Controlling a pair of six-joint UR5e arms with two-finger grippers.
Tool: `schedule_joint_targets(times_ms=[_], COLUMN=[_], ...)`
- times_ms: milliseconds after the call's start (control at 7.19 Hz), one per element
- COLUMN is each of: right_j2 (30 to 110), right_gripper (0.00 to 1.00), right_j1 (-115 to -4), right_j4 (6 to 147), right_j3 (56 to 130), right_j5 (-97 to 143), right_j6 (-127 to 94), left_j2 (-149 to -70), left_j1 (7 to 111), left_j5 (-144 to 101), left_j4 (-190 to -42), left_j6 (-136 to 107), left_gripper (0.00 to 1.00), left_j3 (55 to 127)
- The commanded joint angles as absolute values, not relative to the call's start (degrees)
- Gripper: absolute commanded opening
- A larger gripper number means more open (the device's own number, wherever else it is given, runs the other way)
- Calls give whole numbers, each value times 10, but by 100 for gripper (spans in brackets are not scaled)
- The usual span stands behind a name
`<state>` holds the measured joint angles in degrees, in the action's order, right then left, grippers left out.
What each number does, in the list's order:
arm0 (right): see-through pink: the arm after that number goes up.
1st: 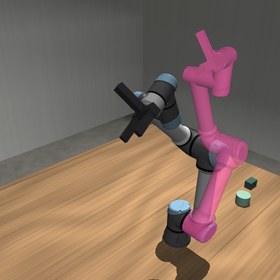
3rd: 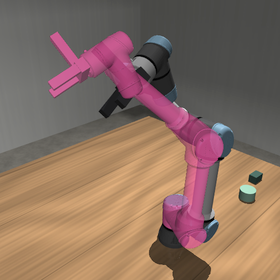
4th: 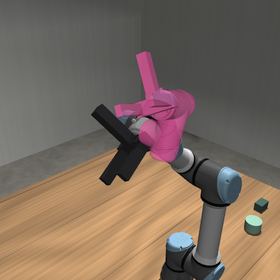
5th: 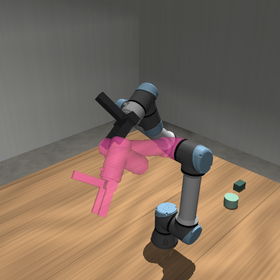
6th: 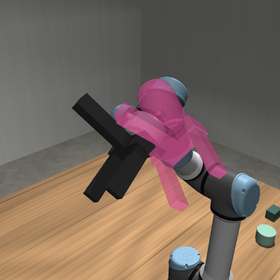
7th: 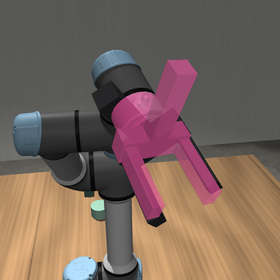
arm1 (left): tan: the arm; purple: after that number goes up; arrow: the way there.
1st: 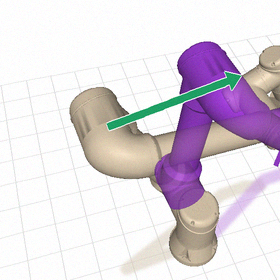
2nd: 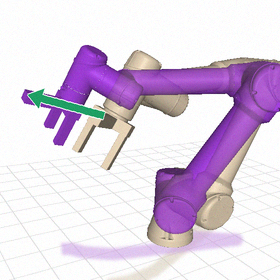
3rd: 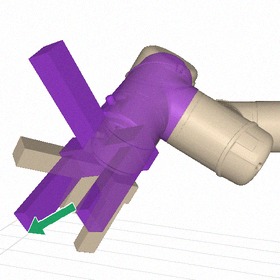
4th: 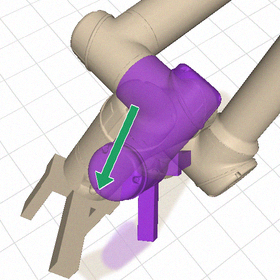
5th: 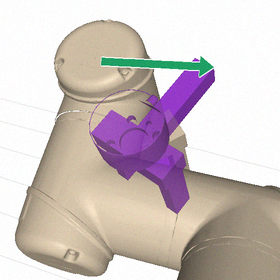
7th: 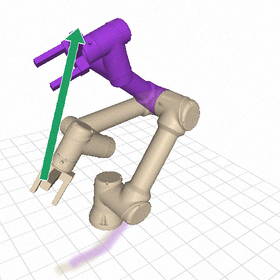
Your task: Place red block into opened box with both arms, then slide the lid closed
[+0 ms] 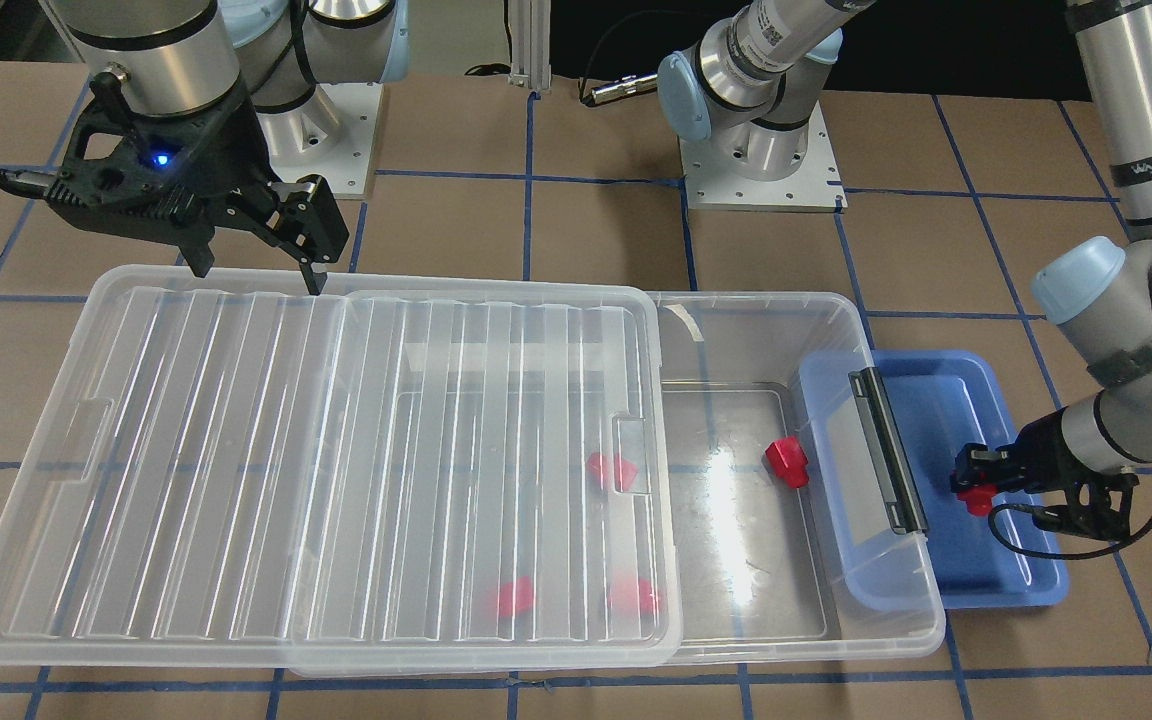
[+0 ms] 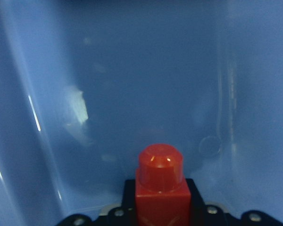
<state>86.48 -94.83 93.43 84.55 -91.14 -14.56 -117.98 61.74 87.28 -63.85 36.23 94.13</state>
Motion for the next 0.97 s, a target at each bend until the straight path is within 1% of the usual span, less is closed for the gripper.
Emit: schedule_joint_targets(times_ms=[0,278,557,696,835], right_j2=[864,863,863,863,863], right_gripper=[100,100,100,100,100], right_j1=[-948,-948,-948,-948,-948], right_j4=[934,935,935,935,935], right_j3=[846,847,847,846,846], right_j5=[-911,-911,-911,-911,-911], right_j6=[-144,-143,-143,-142,-142], left_j2=[-1126,-1070,-1032,-1027,-1039], left_j1=[637,661,712,753,793], left_j5=[875,875,876,876,875], left_j4=[-700,-786,-850,-857,-854], left_j6=[343,306,242,188,137], left_gripper=[0,0,0,0,0], left_j3=[889,854,826,824,832])
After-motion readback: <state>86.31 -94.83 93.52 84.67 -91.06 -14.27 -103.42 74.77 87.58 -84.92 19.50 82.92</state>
